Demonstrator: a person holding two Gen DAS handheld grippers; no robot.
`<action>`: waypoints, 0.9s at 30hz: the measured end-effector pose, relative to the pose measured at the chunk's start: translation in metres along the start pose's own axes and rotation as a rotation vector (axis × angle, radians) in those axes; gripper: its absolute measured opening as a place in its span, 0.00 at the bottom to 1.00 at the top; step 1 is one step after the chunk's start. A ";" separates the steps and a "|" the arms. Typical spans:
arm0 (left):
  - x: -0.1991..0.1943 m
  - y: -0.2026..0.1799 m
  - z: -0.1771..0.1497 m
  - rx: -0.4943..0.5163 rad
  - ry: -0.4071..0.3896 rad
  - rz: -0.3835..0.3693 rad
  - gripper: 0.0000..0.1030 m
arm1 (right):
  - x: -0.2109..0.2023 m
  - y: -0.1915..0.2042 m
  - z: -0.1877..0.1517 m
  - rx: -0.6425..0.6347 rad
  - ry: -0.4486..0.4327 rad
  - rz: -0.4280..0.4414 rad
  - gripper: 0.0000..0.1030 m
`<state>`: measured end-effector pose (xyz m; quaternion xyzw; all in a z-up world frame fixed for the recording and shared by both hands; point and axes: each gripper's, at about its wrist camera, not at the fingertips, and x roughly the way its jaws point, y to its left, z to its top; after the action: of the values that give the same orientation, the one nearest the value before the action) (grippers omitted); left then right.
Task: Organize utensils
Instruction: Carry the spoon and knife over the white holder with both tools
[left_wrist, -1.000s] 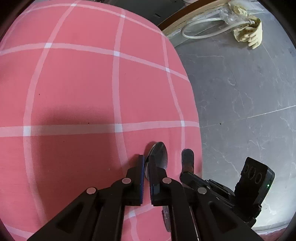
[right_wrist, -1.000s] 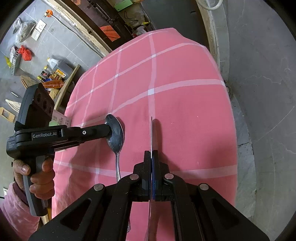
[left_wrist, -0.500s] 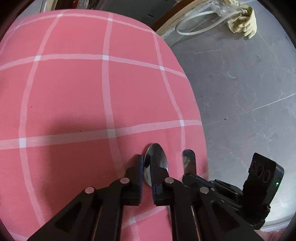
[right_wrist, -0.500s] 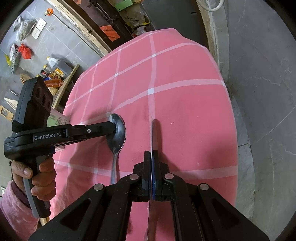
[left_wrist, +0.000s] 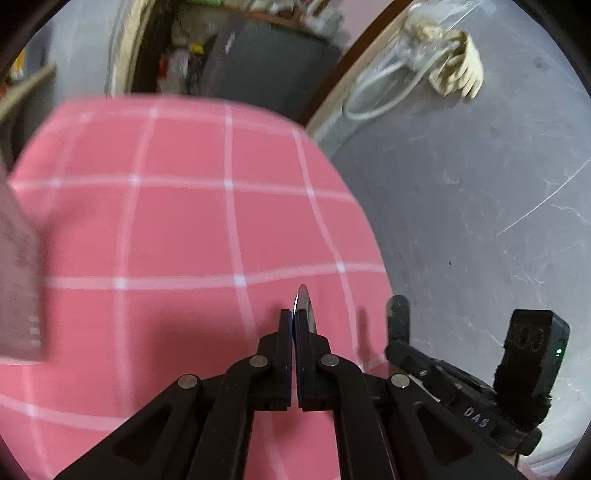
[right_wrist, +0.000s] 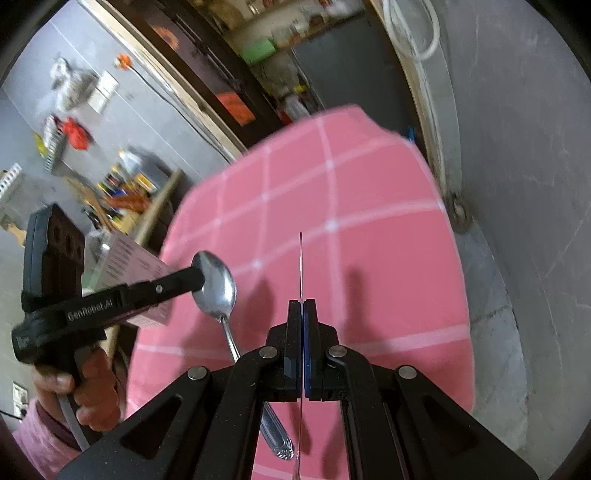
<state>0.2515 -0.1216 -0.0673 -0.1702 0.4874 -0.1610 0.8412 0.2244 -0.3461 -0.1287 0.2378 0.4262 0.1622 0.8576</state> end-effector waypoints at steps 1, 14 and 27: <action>-0.012 -0.003 0.000 0.017 -0.030 0.010 0.02 | -0.006 0.006 0.002 -0.004 -0.030 0.007 0.01; -0.169 0.005 0.010 0.175 -0.357 0.124 0.02 | -0.062 0.123 0.024 -0.130 -0.416 0.160 0.01; -0.271 0.062 0.030 0.113 -0.653 0.224 0.02 | -0.070 0.263 0.058 -0.391 -0.615 0.371 0.01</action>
<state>0.1562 0.0559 0.1272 -0.1114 0.1986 -0.0316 0.9732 0.2106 -0.1766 0.0912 0.1809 0.0607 0.3135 0.9302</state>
